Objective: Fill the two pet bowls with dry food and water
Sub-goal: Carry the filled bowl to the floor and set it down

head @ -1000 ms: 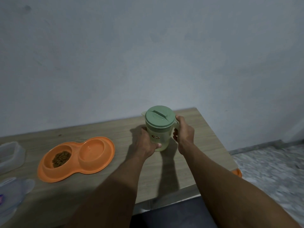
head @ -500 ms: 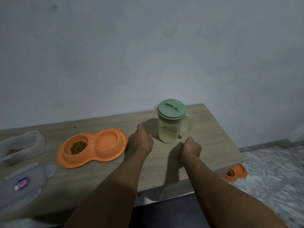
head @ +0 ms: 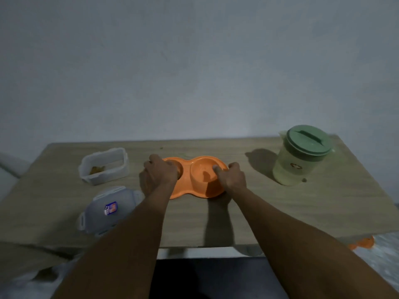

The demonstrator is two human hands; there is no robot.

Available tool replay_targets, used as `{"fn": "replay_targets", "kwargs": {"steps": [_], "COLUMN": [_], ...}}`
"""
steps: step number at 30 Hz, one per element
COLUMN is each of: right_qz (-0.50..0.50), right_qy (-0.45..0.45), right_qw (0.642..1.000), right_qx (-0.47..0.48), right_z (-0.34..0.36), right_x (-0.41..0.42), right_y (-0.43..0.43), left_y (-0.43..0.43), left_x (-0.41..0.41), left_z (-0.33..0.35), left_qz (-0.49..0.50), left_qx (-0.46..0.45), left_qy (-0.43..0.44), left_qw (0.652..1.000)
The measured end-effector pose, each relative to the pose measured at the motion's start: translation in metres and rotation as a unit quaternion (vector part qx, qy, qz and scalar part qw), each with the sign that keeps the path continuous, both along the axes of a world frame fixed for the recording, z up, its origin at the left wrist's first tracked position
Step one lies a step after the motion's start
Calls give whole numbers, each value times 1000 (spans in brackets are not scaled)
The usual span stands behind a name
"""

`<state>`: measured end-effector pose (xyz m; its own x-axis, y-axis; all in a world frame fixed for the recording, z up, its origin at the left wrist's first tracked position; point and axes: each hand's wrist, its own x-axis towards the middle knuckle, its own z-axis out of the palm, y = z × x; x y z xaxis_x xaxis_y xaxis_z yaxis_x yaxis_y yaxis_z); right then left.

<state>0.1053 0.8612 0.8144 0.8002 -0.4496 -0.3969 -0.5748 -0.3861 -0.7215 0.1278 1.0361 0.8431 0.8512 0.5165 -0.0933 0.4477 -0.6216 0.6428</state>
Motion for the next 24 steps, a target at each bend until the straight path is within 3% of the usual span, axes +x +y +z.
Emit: {"fn": "replay_targets", "kwargs": {"steps": [3,6,16,24], "right_qz": [-34,-61,-127,-195], "right_qy": [40,66,46,24], "right_qw": [998,994,990,980], "right_qx": [-35,-57,-43,-36], "right_z": [-8,-17,-20,3], "right_x": [16,24,8,-56], "right_y": [13,9,2,-38], "left_y": [36,56,65,20], "left_x": [15,22,15,-14], "left_z": [-10,-22,-12,22], "left_qz": [11,-28,-74,-156], "left_qx": [2,1,17,-35], "left_qy": [115,156,154,136], "left_qw": [993,987,985,978]}}
